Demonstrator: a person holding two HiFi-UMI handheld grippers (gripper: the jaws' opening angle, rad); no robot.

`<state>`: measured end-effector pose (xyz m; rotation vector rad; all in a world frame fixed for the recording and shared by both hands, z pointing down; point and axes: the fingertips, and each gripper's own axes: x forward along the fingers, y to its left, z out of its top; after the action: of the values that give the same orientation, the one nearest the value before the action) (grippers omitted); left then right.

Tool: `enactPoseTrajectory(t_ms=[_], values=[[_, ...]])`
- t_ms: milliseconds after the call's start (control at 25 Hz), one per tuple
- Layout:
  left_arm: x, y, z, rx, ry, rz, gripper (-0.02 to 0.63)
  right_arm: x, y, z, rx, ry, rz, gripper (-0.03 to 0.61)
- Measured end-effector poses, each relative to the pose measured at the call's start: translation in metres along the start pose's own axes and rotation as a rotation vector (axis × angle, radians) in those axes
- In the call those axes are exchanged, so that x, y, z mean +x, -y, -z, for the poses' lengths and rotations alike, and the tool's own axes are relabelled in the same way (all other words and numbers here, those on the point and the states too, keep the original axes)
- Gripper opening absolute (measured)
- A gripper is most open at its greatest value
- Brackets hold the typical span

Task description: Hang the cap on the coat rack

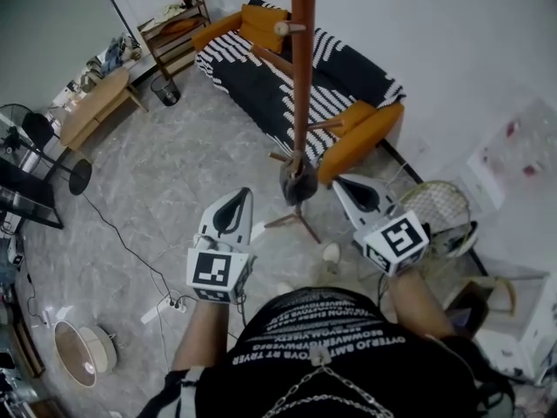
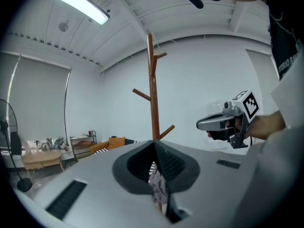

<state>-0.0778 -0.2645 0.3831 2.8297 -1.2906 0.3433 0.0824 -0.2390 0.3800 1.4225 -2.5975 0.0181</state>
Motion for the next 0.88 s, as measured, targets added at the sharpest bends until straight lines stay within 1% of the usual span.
enactPoseTrajectory(t_ms=[120,200,320,440,560,640,880], values=[[-0.022,-0.001,-0.023,-0.035,0.054,0.0,0.003,-0.01,-0.001,-0.008,0.001,0.009,0.028,-0.008],[-0.031,-0.001,-0.031,-0.036,0.071,-0.008,0.003,-0.015,-0.002,-0.013,-0.015,0.023,0.042,-0.008],[-0.039,0.002,-0.032,0.004,0.074,-0.004,0.003,-0.023,-0.006,-0.013,-0.022,0.027,0.053,-0.008],[-0.047,0.003,-0.022,-0.007,0.063,-0.007,0.003,-0.032,-0.014,-0.015,-0.025,0.023,0.062,-0.008],[-0.057,0.001,-0.008,-0.034,0.041,-0.006,0.003,-0.036,-0.026,-0.014,0.007,0.018,0.039,-0.008],[-0.063,0.006,-0.005,-0.059,0.041,-0.006,0.003,-0.04,-0.031,-0.012,0.022,0.012,0.014,-0.008],[-0.065,0.034,-0.019,-0.068,0.037,-0.023,0.003,-0.059,-0.029,-0.013,0.025,0.031,-0.032,-0.008]])
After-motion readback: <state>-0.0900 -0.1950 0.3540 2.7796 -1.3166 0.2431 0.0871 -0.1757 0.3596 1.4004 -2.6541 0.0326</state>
